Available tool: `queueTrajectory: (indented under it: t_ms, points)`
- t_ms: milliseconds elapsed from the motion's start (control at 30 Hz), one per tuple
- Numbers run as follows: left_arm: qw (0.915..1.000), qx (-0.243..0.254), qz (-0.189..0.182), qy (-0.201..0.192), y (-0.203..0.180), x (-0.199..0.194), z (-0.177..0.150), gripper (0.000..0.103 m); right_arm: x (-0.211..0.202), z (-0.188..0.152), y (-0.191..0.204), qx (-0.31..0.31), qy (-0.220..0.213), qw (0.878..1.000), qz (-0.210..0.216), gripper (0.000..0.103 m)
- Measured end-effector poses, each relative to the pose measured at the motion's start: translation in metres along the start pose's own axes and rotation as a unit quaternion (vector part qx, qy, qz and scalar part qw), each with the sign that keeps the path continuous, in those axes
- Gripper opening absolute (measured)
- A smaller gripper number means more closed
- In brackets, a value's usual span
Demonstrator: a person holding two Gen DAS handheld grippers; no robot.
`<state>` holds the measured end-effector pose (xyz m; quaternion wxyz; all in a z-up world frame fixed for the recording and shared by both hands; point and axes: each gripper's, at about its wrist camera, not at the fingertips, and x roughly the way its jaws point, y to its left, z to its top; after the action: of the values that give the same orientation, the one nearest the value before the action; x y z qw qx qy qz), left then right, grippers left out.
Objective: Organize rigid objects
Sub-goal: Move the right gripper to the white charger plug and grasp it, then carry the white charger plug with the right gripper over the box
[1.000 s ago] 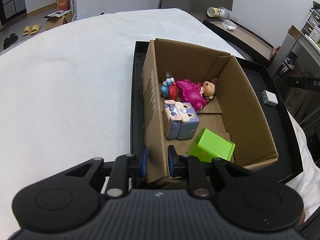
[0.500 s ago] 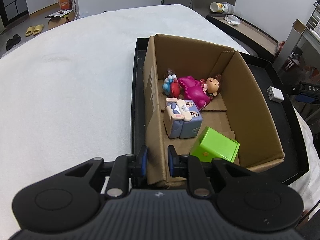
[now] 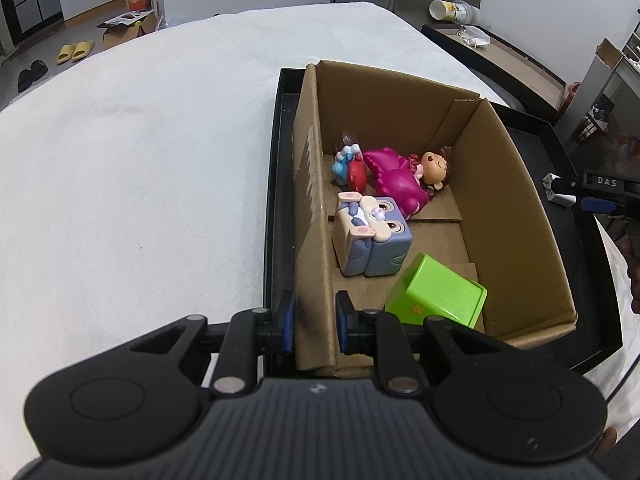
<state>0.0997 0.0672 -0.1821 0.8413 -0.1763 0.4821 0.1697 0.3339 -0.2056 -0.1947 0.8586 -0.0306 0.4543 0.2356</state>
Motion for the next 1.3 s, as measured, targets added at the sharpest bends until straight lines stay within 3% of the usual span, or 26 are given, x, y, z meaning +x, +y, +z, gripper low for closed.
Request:
queueTrajectory:
  t_ms: [367, 767, 867, 900, 1300]
  points:
    - [1.0, 0.0, 0.001, 0.001, 0.0, 0.001, 0.0, 0.019, 0.021, 0.001, -0.003, 0.005, 0.012, 0.999, -0.043, 0.081]
    - [1.0, 0.0, 0.004, 0.0, 0.0, -0.001, 0.0, 0.019, 0.033, 0.008, 0.007, -0.038, -0.018, 0.997, -0.062, 0.081]
    - [1.0, 0.0, 0.004, 0.001, 0.0, -0.001, 0.0, 0.019, 0.035, 0.006, 0.012, -0.061, -0.02, 0.995, -0.075, 0.075]
    - [1.0, 0.0, 0.004, 0.001, 0.0, -0.001, 0.0, 0.019, 0.035, 0.006, 0.013, -0.067, -0.02, 0.994, -0.084, 0.061]
    - [1.0, 0.001, 0.001, 0.003, 0.001, 0.0, 0.0, 0.019, 0.025, 0.001, 0.014, -0.054, 0.006, 0.996, -0.07, 0.06]
